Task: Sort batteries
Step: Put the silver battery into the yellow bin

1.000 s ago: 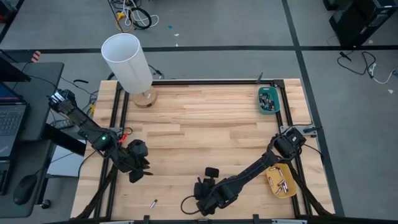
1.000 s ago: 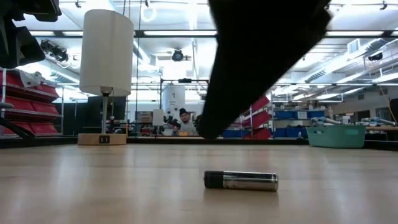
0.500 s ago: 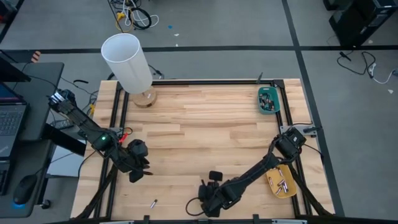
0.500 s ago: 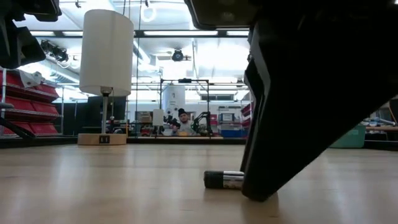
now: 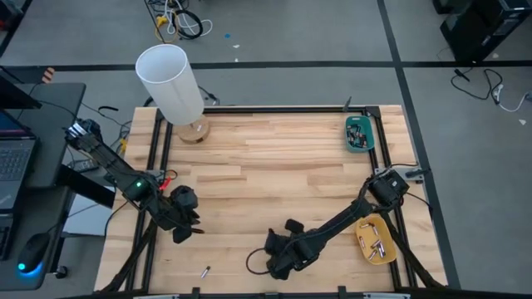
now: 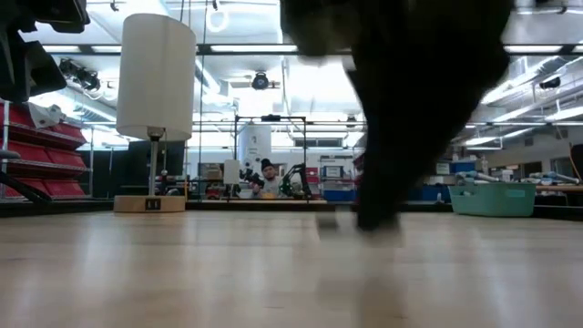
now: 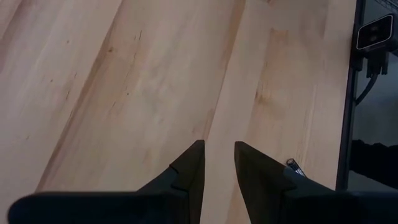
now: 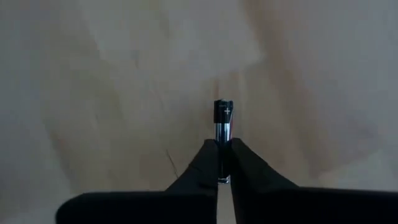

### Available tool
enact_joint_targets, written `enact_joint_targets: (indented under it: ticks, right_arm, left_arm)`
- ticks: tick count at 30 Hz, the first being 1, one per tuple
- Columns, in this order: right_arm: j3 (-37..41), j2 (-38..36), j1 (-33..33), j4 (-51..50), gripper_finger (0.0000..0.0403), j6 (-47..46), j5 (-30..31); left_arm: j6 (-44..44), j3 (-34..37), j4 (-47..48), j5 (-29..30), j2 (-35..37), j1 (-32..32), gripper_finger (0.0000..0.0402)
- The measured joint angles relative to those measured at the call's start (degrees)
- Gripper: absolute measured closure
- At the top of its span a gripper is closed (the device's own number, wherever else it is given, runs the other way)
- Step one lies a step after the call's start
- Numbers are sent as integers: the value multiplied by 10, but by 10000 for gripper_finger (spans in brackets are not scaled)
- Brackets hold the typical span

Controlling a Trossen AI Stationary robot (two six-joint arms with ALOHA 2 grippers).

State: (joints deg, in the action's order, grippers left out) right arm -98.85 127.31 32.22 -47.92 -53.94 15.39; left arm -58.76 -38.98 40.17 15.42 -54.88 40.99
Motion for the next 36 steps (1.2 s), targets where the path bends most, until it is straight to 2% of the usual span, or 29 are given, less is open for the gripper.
enact_joint_targets:
  ticks: [4,8,10,13,19,23,26,29,32,36]
  right_arm:
    - [-5,-65,11,-106,395,-68,35]
    - [8,-113,46,-262,392,-177,44]
    - [15,-143,68,-326,392,-227,28]
    - [46,-179,107,-394,392,-304,-29]
    - [155,-262,196,-393,393,-514,-123]
    - [229,-313,251,-335,392,-679,-140]
    - [276,-328,268,-295,390,-700,-211]
    - [302,-338,277,-294,377,-723,-249]
    - [313,-342,281,-292,346,-747,-257]
    - [311,-349,273,-292,283,-750,-246]
  left_arm:
    - [0,0,0,6,0,0,300]
    - [0,0,0,15,0,0,300]
    - [0,0,0,19,0,0,300]
    - [7,0,-1,22,0,0,300]
    - [13,0,-6,28,0,0,300]
    - [13,0,-11,-8,0,0,300]
    - [10,0,-12,-40,0,0,300]
    - [-5,0,-13,-49,0,0,300]
    - [-15,0,-14,-60,0,0,300]
    - [-19,0,-15,-69,0,7,300]
